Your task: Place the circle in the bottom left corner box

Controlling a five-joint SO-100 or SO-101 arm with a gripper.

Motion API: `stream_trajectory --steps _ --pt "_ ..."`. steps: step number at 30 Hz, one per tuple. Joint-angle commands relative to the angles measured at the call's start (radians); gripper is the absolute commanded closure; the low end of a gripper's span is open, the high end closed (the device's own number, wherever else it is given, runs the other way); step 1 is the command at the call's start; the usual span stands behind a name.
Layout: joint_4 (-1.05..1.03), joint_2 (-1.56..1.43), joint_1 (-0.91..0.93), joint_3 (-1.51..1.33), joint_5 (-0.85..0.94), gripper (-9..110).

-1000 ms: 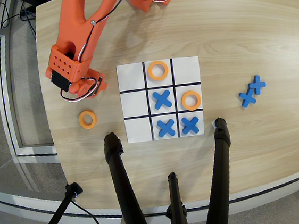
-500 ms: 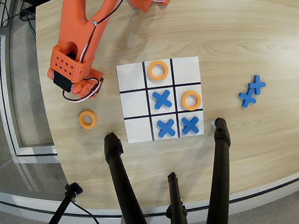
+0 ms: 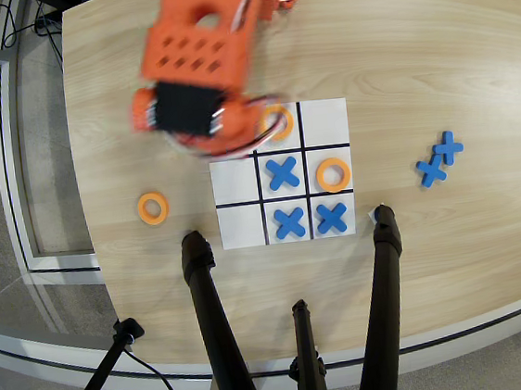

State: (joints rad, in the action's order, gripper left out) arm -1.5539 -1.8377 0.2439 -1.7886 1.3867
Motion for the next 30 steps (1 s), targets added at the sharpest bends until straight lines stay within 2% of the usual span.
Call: stream_trajectory --steps 1,7,12,19,30 --pt "-0.014 -0.209 -0.195 -0.141 -0.077 102" --pt "0.101 -0.399 -0.548 -0.407 -0.206 102" --pt "0.268 -0.382 -0.704 -0.485 -0.267 102" --pt "0.423 -0.192 -0.744 -0.453 -0.293 102" --pt "0.588 0.094 -0.673 -0.368 -0.291 102"
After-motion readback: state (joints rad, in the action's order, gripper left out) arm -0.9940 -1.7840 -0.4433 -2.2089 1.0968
